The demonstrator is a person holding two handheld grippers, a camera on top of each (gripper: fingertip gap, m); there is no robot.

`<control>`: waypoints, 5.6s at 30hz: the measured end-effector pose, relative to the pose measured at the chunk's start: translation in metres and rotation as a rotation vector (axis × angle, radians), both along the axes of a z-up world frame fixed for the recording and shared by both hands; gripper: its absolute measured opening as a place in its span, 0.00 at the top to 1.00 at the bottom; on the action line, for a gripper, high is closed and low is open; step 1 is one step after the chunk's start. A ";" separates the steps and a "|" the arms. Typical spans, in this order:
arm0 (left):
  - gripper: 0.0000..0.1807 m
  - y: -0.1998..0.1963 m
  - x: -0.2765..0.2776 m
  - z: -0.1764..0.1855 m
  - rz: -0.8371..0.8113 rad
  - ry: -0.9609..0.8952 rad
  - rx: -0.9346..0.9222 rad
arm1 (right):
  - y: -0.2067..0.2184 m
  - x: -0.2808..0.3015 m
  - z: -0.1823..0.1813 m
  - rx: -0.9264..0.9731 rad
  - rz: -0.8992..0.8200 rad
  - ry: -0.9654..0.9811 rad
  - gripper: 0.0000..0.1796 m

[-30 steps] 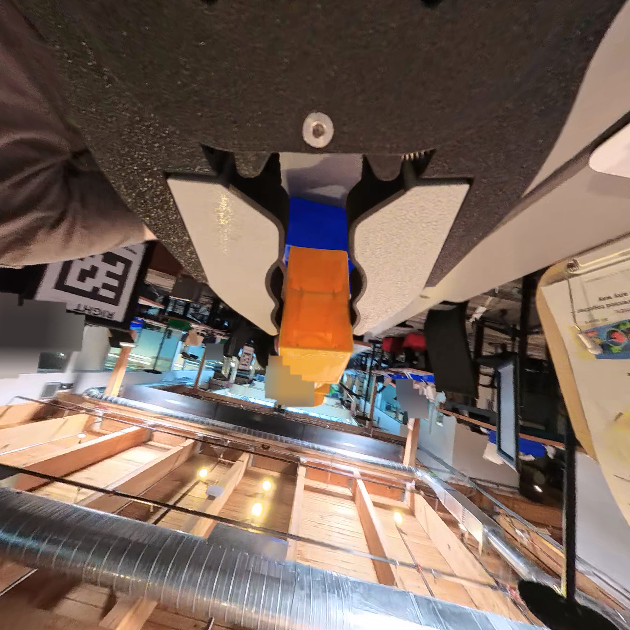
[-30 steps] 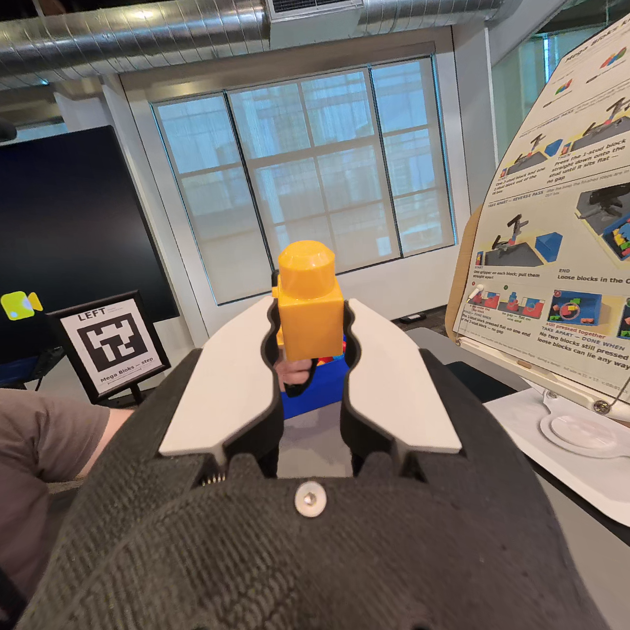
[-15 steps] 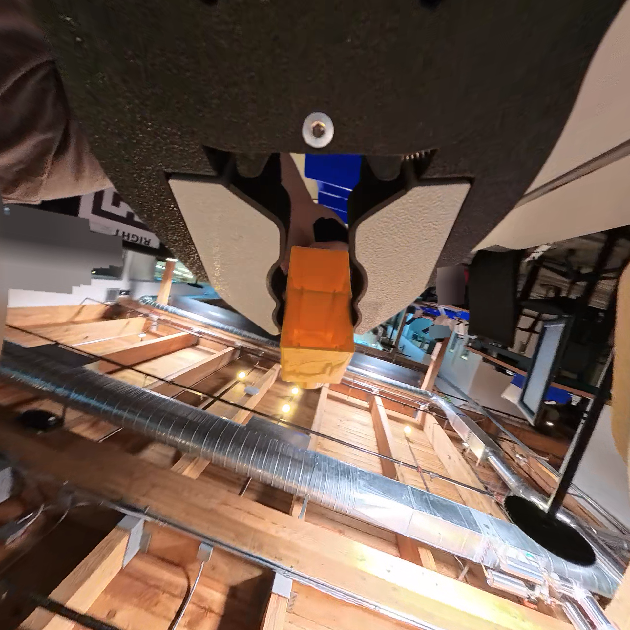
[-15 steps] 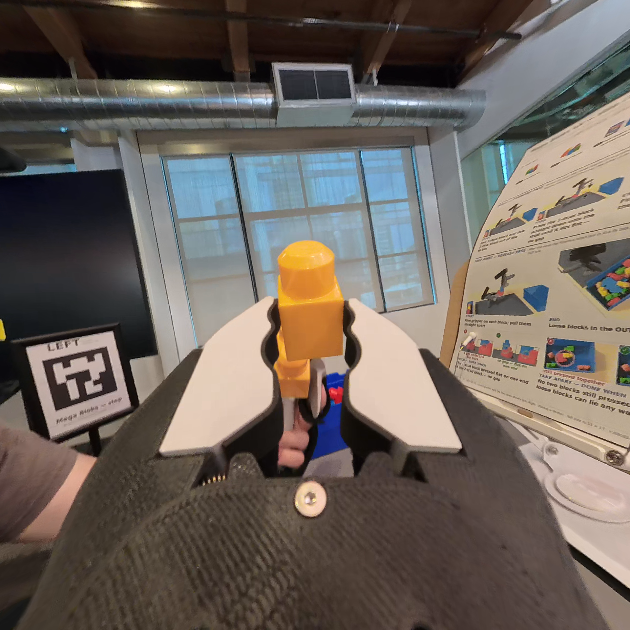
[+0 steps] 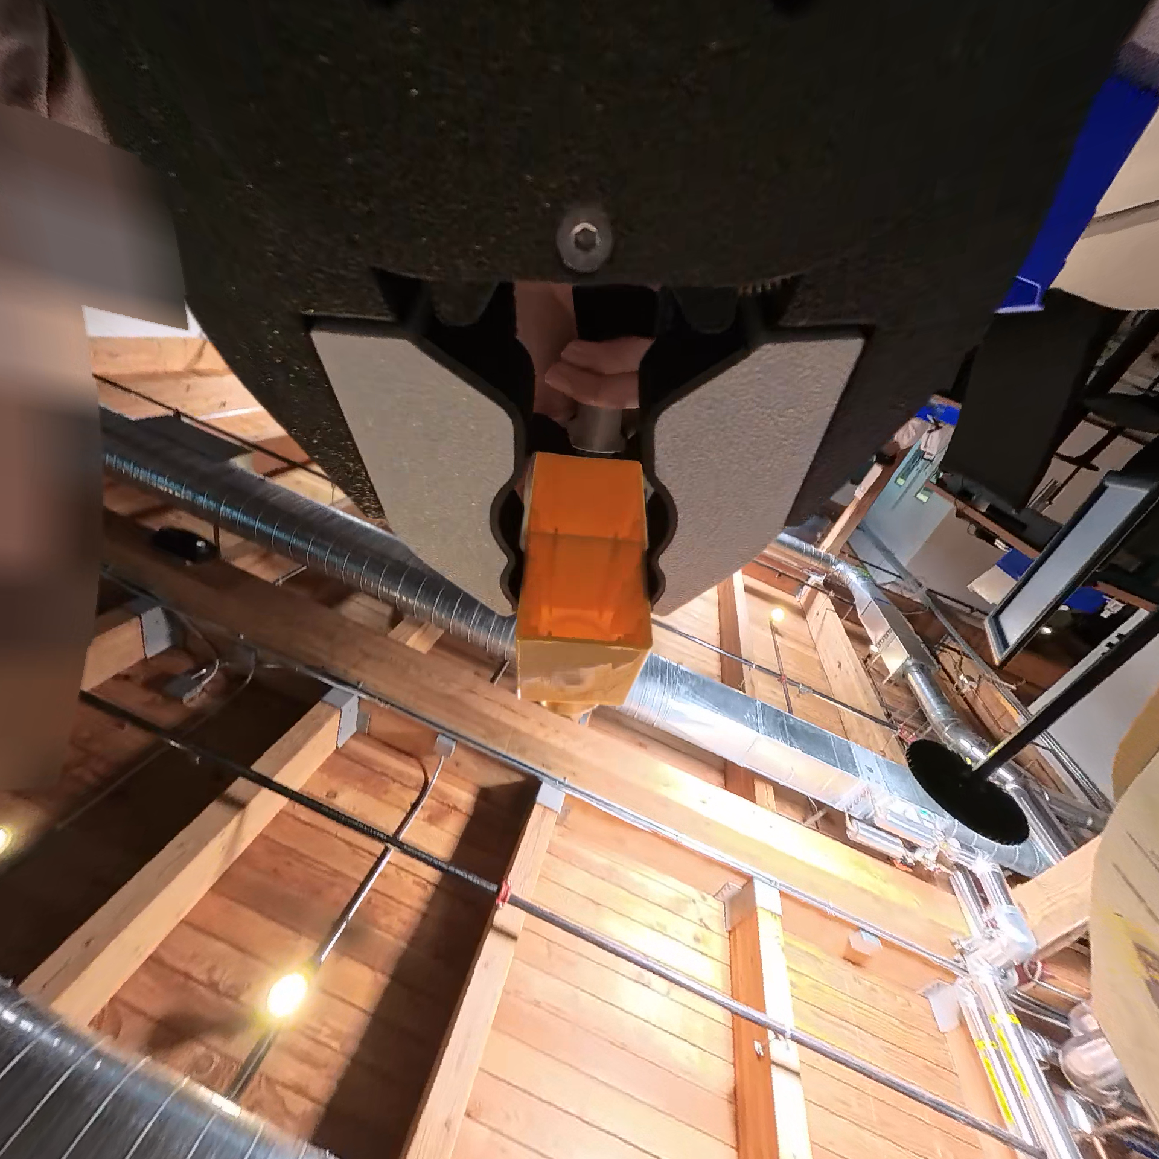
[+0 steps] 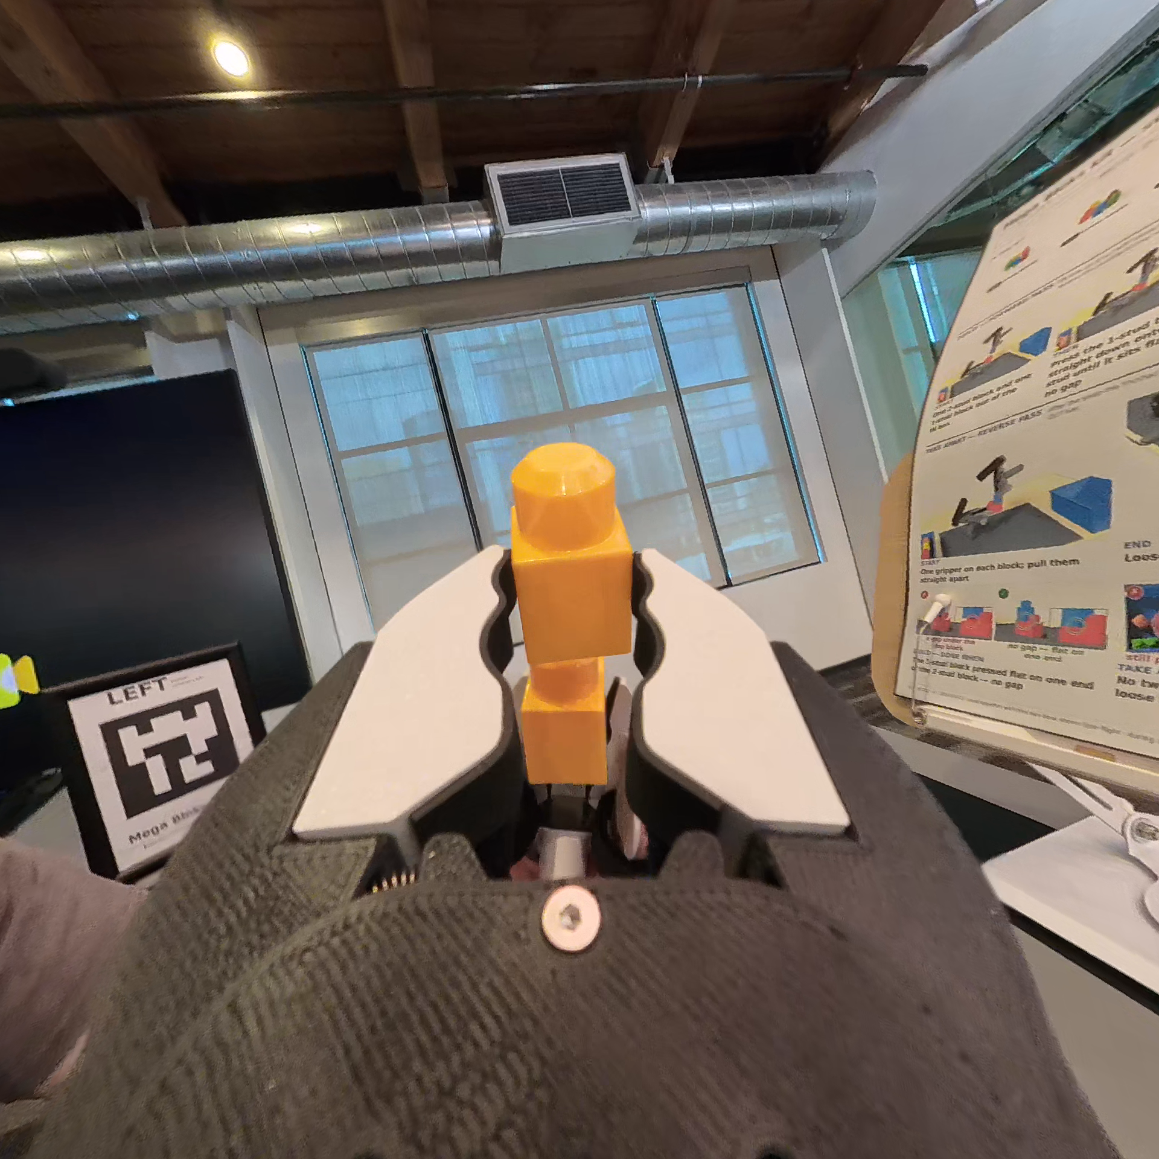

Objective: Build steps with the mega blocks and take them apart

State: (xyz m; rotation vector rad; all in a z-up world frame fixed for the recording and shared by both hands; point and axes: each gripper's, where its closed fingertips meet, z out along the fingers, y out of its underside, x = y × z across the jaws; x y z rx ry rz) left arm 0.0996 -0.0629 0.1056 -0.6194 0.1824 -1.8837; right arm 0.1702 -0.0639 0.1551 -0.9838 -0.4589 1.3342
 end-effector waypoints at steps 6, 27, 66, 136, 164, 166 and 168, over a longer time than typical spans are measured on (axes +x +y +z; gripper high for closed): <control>0.80 0.004 0.001 -0.005 0.006 -0.032 -0.020 | -0.001 -0.010 0.000 -0.009 -0.007 -0.086 0.80; 0.80 0.002 0.004 -0.001 0.033 -0.003 0.006 | 0.004 -0.035 -0.025 -0.080 -0.013 -0.268 0.80; 0.80 -0.007 0.016 -0.003 0.016 0.098 0.030 | -0.002 -0.028 -0.026 0.019 -0.079 -0.129 0.80; 0.80 -0.018 0.037 -0.052 -0.012 1.043 0.421 | -0.016 -0.030 -0.084 0.027 0.228 -0.803 0.75; 0.80 -0.029 0.046 -0.046 -0.050 1.012 0.394 | -0.016 -0.031 -0.047 -0.003 0.112 -0.593 0.79; 0.80 -0.029 0.046 -0.046 -0.050 1.011 0.388 | -0.016 -0.031 -0.047 -0.006 0.113 -0.589 0.79; 0.80 -0.029 0.045 -0.046 -0.052 1.012 0.384 | -0.015 -0.031 -0.048 -0.008 0.111 -0.587 0.79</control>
